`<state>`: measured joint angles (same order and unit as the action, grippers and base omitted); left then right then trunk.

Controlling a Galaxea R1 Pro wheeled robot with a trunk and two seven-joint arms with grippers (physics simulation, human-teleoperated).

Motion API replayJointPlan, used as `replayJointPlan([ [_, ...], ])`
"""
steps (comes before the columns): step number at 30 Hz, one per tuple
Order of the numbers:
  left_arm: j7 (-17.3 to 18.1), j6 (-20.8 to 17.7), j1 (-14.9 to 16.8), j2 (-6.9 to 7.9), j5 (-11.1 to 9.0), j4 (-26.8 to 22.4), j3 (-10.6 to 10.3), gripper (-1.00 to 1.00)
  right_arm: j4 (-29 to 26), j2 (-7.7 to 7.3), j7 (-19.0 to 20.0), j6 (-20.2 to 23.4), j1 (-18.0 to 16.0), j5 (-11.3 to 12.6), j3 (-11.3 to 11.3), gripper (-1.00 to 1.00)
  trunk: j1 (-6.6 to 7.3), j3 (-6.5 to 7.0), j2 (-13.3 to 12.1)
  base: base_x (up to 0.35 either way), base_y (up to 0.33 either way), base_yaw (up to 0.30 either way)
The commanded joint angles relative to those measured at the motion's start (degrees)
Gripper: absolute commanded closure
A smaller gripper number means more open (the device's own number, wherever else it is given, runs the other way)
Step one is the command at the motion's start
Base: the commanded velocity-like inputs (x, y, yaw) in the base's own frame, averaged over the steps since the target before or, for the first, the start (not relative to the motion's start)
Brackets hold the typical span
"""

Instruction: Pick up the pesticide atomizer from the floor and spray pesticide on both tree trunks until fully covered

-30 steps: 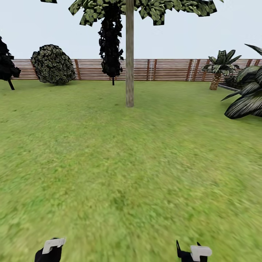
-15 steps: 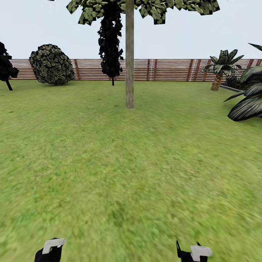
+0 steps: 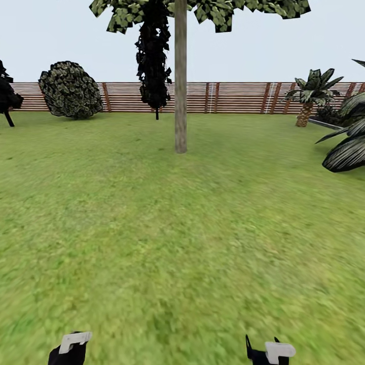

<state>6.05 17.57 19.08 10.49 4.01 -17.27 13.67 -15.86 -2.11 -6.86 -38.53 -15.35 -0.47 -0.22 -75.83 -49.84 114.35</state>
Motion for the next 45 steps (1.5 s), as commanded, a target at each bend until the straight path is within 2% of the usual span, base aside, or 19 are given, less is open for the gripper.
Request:
replayJointPlan([
  [1,0.4,0.2,0.1,-0.03,0.4,0.0,0.5,1.00,0.0,0.00,-0.2,-0.1,0.0,-0.1,0.0,-1.00,-0.03,-0.05,0.0,0.340,0.000,0.000],
  [45,0.4,0.2,0.1,-0.03,0.3,0.0,0.6,1.00,0.1,0.00,-0.1,-0.1,0.0,-0.1,0.0,-1.00,-0.03,-0.05,0.0,0.340,0.000,0.000],
])
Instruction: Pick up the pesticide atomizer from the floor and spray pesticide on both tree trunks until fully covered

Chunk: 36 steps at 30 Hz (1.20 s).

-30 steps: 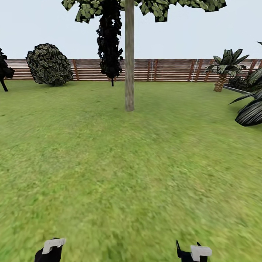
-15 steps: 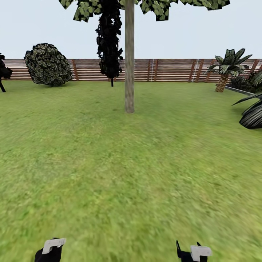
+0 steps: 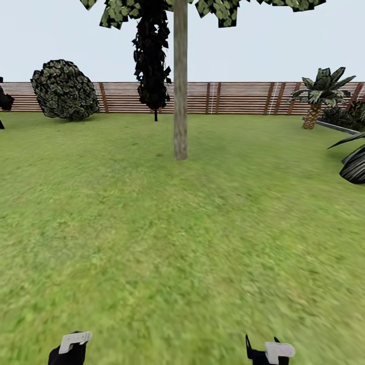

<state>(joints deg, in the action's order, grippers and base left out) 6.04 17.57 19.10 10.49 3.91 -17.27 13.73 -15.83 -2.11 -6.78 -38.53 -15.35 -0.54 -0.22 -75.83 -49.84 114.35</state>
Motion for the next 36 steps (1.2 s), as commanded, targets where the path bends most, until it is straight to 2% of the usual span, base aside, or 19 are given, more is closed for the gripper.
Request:
replayJointPlan([
  [1,0.4,0.2,0.0,-0.03,0.4,0.0,0.5,1.00,0.0,0.00,-0.2,-0.1,0.0,-0.1,0.0,-1.00,-0.03,-0.05,0.0,0.340,0.000,0.000],
  [36,0.4,0.2,0.0,-0.03,0.5,0.0,0.5,1.00,0.0,0.00,-0.2,-0.1,0.0,-0.1,0.0,-1.00,-0.03,-0.05,0.0,0.340,0.000,0.000],
])
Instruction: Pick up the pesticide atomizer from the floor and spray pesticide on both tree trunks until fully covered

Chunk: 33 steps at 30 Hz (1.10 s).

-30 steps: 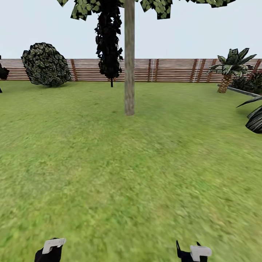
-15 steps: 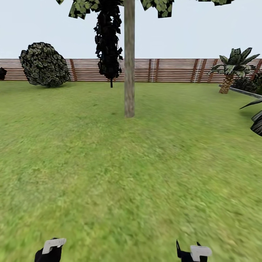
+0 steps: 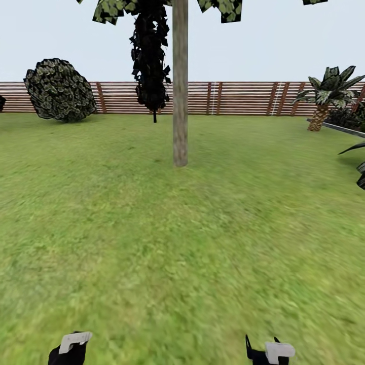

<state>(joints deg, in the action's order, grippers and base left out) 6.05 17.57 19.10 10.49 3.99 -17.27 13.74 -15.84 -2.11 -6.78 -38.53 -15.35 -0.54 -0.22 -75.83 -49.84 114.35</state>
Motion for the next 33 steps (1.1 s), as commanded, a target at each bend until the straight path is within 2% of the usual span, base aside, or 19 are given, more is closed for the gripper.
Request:
replayJointPlan([
  [1,0.4,0.2,0.0,-0.03,0.4,0.0,0.5,1.00,0.0,0.00,-0.2,-0.1,0.0,-0.1,0.0,-1.00,-0.03,-0.05,0.0,0.340,0.000,0.000],
  [33,0.4,0.2,0.0,-0.03,0.4,0.0,0.5,1.00,0.0,0.00,-0.2,-0.2,0.0,-0.1,0.0,-1.00,-0.03,-0.05,0.0,0.340,0.000,0.000],
])
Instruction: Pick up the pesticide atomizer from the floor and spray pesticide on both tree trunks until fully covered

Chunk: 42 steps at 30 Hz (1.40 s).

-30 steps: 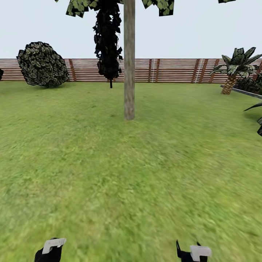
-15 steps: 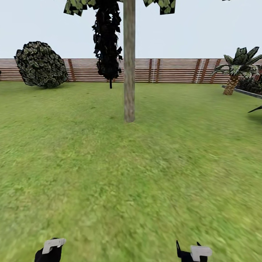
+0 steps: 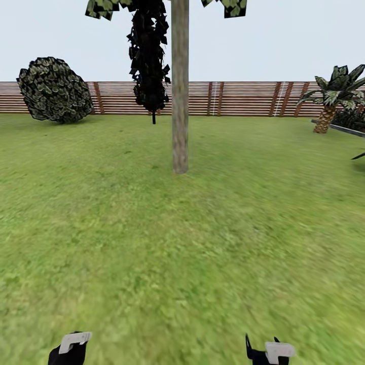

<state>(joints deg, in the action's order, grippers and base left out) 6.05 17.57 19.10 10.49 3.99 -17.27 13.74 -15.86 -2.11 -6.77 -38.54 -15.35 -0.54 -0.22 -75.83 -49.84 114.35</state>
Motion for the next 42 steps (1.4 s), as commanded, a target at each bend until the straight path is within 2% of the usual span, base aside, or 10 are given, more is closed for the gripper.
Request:
replayJointPlan([
  [1,0.4,0.2,0.0,-0.03,0.4,0.0,0.5,1.00,0.0,0.00,-0.2,-0.1,0.0,-0.1,0.0,-1.00,-0.03,-0.05,0.0,0.340,0.000,0.000],
  [42,0.4,0.2,0.0,-0.03,0.4,0.0,0.5,1.00,0.0,0.00,-0.2,-0.1,0.0,0.0,0.0,-1.00,-0.03,-0.05,0.0,0.340,0.000,0.000],
])
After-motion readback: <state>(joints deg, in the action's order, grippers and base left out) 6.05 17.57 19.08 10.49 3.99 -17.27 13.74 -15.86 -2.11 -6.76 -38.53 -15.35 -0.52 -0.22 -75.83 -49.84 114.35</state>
